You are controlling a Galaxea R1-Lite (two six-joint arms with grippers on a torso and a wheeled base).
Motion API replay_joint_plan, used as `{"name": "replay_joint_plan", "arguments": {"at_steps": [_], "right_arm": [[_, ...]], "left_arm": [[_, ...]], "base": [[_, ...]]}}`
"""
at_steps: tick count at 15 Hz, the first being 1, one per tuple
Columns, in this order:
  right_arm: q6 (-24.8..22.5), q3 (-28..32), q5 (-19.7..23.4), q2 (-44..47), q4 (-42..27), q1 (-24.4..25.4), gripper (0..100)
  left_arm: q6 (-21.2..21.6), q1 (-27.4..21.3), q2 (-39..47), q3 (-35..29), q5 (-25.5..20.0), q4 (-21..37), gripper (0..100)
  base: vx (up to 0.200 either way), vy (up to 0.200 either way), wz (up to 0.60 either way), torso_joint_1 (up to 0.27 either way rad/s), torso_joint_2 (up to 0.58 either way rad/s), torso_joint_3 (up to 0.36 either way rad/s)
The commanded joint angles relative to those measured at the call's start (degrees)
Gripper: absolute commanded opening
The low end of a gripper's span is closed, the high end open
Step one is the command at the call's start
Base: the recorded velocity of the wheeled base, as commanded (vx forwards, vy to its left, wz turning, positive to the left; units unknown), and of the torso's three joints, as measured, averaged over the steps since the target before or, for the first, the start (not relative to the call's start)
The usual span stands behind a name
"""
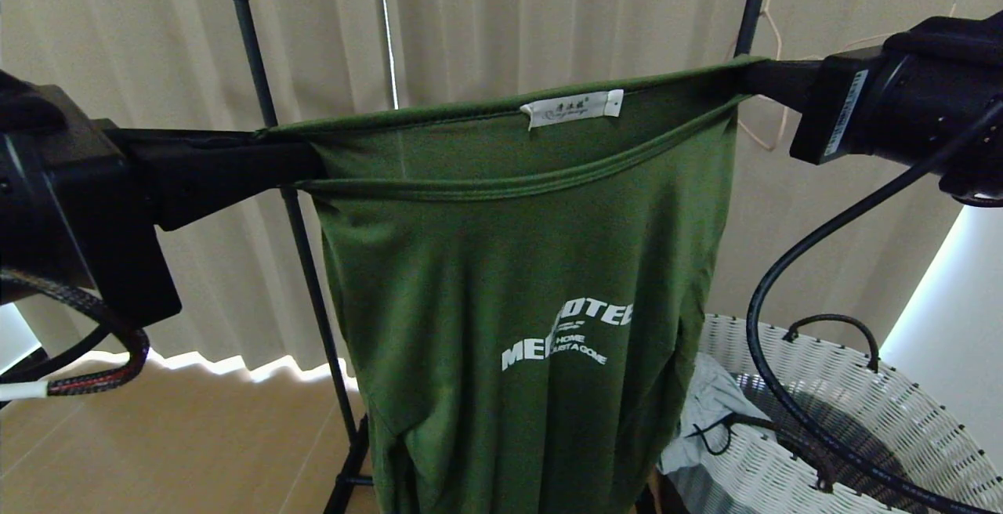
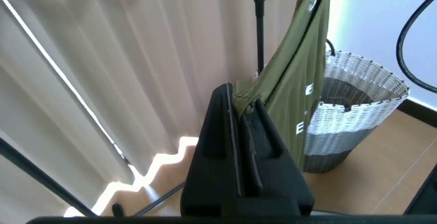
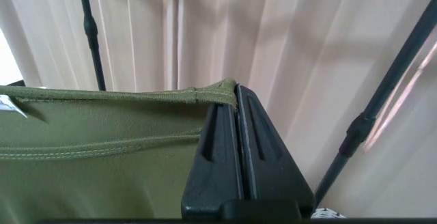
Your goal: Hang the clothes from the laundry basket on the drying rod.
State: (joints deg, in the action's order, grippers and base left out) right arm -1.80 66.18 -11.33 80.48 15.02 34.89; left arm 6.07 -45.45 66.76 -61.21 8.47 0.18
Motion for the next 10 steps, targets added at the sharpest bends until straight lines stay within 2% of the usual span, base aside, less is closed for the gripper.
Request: {"name": "replay_joint_plan", "arguments": {"at_steps": [1, 10], "right_arm": [[0.0, -0.2, 0.0, 0.1, 0.0, 0.0, 0], [-0.4, -1.4, -0.1, -2.2, -0.9, 0.0, 0]], "left_arm": [[0.0, 0.0, 0.2, 0.1, 0.0, 0.0, 0], [-0.1, 0.2, 0.5, 1.0, 0.0, -0.3, 0]], "base": [[0.000, 0.000, 0.00, 0.000, 0.00, 0.000], [0.000, 0.000, 0.00, 0.000, 0.00, 0.000]]}}
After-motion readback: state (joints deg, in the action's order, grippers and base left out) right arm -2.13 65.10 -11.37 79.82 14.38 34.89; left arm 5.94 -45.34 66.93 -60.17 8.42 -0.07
